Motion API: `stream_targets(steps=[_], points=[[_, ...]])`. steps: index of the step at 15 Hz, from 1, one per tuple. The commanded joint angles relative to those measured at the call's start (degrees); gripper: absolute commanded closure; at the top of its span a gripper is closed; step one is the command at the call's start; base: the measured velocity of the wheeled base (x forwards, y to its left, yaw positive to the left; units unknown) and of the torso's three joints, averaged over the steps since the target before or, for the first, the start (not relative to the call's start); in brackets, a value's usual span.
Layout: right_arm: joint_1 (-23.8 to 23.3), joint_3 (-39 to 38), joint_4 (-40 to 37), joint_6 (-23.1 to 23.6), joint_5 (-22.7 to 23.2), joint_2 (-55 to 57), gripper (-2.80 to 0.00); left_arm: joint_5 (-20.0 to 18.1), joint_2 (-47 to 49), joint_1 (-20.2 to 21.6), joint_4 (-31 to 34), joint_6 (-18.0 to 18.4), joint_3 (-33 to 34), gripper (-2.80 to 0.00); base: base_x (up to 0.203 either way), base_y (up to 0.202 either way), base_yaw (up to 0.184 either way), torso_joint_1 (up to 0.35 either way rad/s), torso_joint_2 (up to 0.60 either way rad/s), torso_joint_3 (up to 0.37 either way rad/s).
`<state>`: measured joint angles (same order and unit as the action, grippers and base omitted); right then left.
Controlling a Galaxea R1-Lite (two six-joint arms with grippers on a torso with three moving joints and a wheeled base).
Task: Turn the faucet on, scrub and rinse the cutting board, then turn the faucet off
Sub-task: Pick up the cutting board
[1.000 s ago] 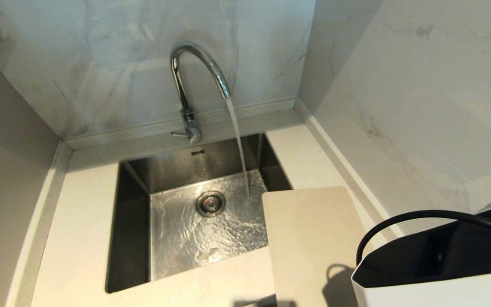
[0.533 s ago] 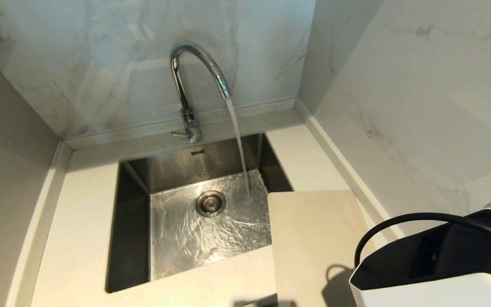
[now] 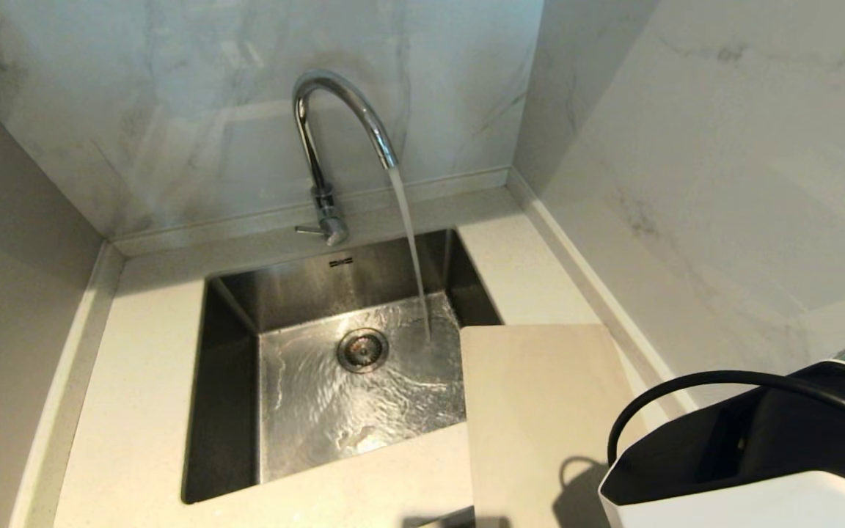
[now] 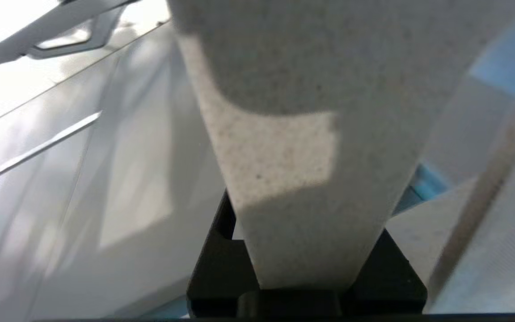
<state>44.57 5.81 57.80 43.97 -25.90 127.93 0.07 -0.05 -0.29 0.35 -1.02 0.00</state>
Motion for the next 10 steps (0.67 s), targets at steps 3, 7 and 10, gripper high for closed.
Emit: stream_targets(steps=[3, 7, 10], points=[[0.5, -0.9, 0.6, 2.3, -3.0, -2.3, 0.0, 0.0, 0.0, 0.0, 0.0, 0.0, 0.0, 0.0, 0.0, 0.0, 0.0, 0.0, 0.0, 0.0], [0.6, -1.7, 0.6, 5.6, -3.8, -7.1, 0.0, 0.0, 0.0, 0.0, 0.0, 0.1, 0.0, 0.0, 0.0, 0.0, 0.0, 0.0, 0.0, 0.0], [0.6, -2.5, 0.5, 7.6, -4.3, -10.2, 0.0, 0.0, 0.0, 0.0, 0.0, 0.0, 0.0, 0.0, 0.0, 0.0, 0.0, 0.0, 0.0, 0.0]])
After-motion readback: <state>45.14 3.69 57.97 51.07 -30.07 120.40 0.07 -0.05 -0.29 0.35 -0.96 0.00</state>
